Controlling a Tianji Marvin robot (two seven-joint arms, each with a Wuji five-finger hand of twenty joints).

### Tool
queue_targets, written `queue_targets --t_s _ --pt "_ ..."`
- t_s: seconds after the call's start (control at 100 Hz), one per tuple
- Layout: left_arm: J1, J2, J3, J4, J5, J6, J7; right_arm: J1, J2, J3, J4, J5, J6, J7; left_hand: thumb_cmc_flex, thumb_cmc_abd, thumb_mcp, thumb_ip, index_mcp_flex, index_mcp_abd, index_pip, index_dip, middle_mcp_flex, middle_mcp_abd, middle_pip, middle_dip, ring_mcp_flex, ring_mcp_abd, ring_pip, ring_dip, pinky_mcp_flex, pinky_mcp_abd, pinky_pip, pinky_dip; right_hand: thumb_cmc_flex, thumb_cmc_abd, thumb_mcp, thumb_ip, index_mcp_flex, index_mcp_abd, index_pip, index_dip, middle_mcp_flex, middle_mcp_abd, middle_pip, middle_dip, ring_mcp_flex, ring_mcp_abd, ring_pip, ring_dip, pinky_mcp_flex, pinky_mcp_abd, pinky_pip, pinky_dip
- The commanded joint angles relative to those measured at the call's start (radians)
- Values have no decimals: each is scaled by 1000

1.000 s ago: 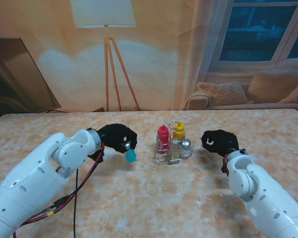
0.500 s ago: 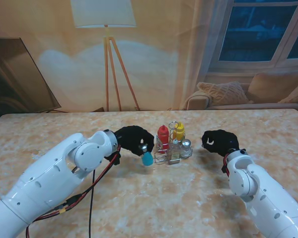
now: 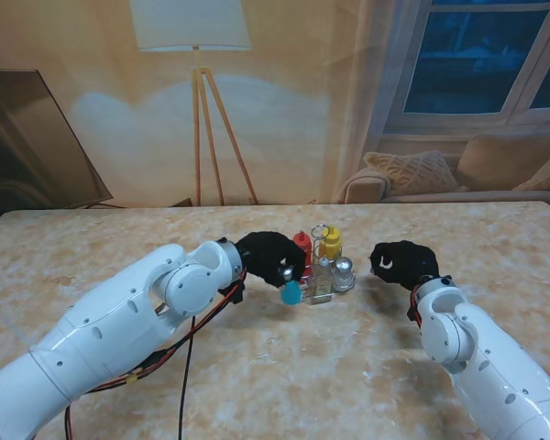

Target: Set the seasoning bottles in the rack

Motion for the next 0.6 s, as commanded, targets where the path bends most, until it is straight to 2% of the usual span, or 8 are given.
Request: queue_targets --t_s 0.0,0.1,0.32,0.59 --pt "-7 -17 9 3 -11 12 -6 -6 -5 -2 0 1 0 14 62 37 26 10 33 32 115 22 66 -29 44 43 24 -54 37 26 -2 -54 15 2 11 -20 14 -1 4 2 11 6 25 14 10 44 -2 4 14 12 -9 6 20 6" --pt "-15 -29 26 22 3 19 34 -8 -5 -1 -2 0 2 12 60 35 28 9 35 34 117 21 69 -29 47 44 26 -55 41 28 0 -53 19 3 11 -19 14 -1 4 2 11 6 25 14 11 44 -3 5 14 12 -9 7 20 6" --pt "-49 -45 65 59 4 36 57 -11 -5 3 -3 -3 -2 7 57 35 34 6 33 35 119 16 64 -27 49 44 26 -56 43 27 -2 -53 23 1 11 -20 14 -1 4 1 11 6 24 13 10 44 -2 4 14 12 -8 7 20 7" --pt "-72 -68 98 112 29 55 124 -12 -5 4 -4 -4 0 8 52 38 35 5 28 38 124 10 63 -28 56 47 24 -59 48 29 -1 -51 29 -1 10 -19 14 -1 4 2 11 6 24 15 11 44 -1 4 15 12 -8 5 20 7"
